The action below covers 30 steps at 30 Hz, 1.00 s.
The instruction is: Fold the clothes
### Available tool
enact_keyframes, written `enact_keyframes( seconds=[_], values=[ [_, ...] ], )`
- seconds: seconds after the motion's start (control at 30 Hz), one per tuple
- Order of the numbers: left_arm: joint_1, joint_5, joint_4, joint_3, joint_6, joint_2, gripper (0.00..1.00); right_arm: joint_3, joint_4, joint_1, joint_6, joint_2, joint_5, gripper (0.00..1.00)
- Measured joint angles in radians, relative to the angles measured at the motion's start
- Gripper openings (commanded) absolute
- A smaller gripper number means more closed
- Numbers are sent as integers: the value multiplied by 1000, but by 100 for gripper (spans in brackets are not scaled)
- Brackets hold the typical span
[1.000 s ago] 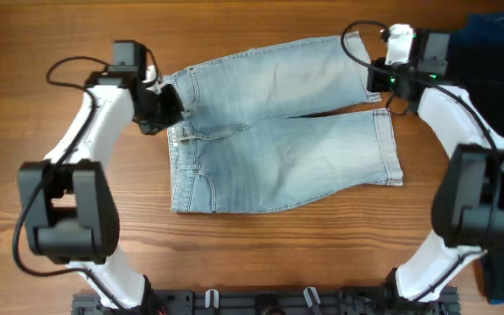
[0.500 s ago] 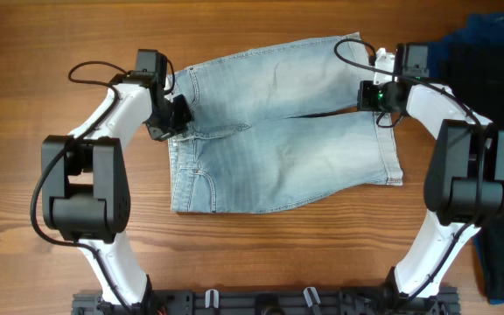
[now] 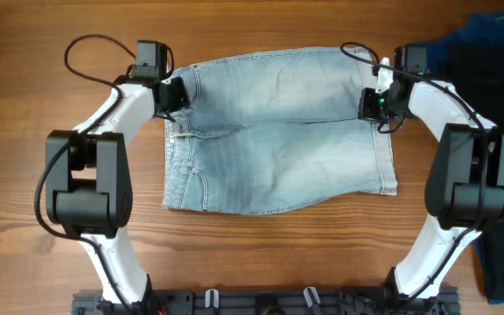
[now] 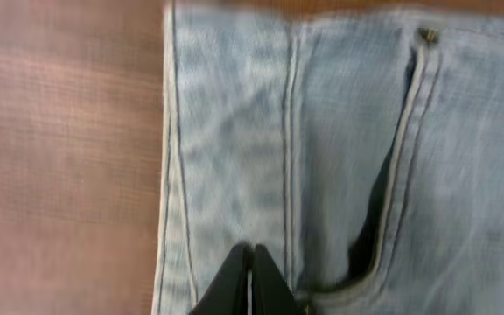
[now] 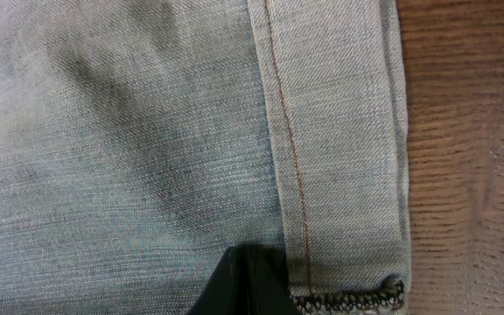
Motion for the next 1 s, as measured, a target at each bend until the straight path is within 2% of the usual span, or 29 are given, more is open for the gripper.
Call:
enact_keyframes(
  seconds=[0.2, 0.27, 0.3, 0.33, 0.4, 0.47, 0.53, 0.73, 1.0],
  values=[
    [2, -8, 159, 0, 36, 39, 4, 12, -6, 2, 1, 0, 8, 4],
    [8, -8, 127, 9, 37, 39, 4, 32, -35, 3, 0, 0, 25, 7],
    [13, -9, 94, 20, 38, 38, 4, 47, -52, 3, 0, -2, 33, 11],
    [18, -11, 68, 27, 38, 34, 4, 70, -73, 3, -1, -10, 42, 24],
    [23, -15, 13, 33, 35, 14, 4, 101, -105, 2, -2, -38, 52, 37],
    [27, -15, -64, 38, 9, -28, 11, 130, -126, 2, -11, -107, 59, 77],
    [28, -3, -120, 43, -38, -75, 20, 153, -138, 2, -11, -188, 76, 100],
    [28, 62, -146, 60, -104, -86, 41, 174, -159, 2, -15, -276, 145, 100],
    [106, 70, 22, 59, -174, -29, 37, 174, -163, 2, -15, -273, 172, 100]
  ],
)
